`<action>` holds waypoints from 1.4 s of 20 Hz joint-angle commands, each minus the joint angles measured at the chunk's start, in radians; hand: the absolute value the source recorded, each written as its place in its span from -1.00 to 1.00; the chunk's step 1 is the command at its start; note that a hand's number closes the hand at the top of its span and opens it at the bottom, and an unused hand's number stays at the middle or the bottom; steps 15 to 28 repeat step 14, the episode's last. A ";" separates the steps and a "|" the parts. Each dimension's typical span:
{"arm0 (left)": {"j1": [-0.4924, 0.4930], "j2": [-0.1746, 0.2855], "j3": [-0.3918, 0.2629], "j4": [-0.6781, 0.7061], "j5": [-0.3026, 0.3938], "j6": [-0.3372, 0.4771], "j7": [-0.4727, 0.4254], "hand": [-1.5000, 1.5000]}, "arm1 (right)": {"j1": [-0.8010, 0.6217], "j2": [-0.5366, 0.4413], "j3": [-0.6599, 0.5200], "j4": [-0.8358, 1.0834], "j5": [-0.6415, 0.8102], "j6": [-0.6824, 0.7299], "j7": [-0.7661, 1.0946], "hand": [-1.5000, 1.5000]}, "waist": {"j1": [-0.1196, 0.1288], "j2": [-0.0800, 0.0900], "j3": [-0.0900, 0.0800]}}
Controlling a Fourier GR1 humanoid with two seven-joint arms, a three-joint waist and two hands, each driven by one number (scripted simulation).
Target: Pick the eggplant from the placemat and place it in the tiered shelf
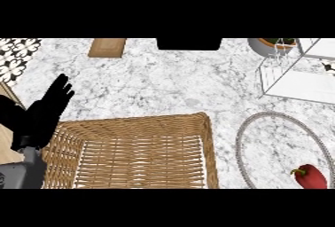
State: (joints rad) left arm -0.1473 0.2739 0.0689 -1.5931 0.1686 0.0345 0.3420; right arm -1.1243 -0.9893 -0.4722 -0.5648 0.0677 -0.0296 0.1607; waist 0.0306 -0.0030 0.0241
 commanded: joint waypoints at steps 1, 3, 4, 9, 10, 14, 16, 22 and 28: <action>0.083 -0.047 -0.029 0.125 0.009 -0.006 0.042 0.00 | -0.003 -0.078 -0.056 0.051 -0.008 -0.059 -0.001 -1.00 | -0.014 0.024 -0.023; 0.110 -0.051 -0.024 0.137 0.001 -0.005 0.027 0.00 | 0.023 -0.115 -0.105 0.085 -0.039 -0.056 0.005 -1.00 | -0.025 0.023 -0.023; 0.115 -0.065 -0.039 0.109 -0.007 0.012 0.053 0.00 | 0.011 -0.147 -0.107 0.093 -0.032 -0.060 0.010 -1.00 | -0.015 0.022 -0.022; 0.114 -0.063 -0.024 0.133 -0.007 -0.003 0.026 0.00 | 0.064 -0.207 -0.166 0.169 -0.085 0.050 -0.016 -1.00 | -0.028 0.024 -0.021; 0.141 -0.060 -0.018 0.100 0.004 -0.006 0.040 0.00 | 0.072 -0.241 -0.179 0.182 -0.095 0.079 -0.009 -1.00 | -0.021 0.018 -0.021; 0.122 -0.078 -0.036 0.115 -0.021 0.004 0.032 0.00 | 0.114 -0.289 -0.203 0.212 -0.115 0.166 -0.054 -1.00 | -0.038 0.020 -0.020; 0.122 -0.078 -0.036 0.115 -0.021 0.004 0.032 0.00 | 0.114 -0.289 -0.203 0.212 -0.115 0.166 -0.054 -1.00 | -0.038 0.020 -0.020; 0.122 -0.078 -0.036 0.115 -0.021 0.004 0.032 0.00 | 0.114 -0.289 -0.203 0.212 -0.115 0.166 -0.054 -1.00 | -0.038 0.020 -0.020; 0.122 -0.078 -0.036 0.115 -0.021 0.004 0.032 0.00 | 0.114 -0.289 -0.203 0.212 -0.115 0.166 -0.054 -1.00 | -0.038 0.020 -0.020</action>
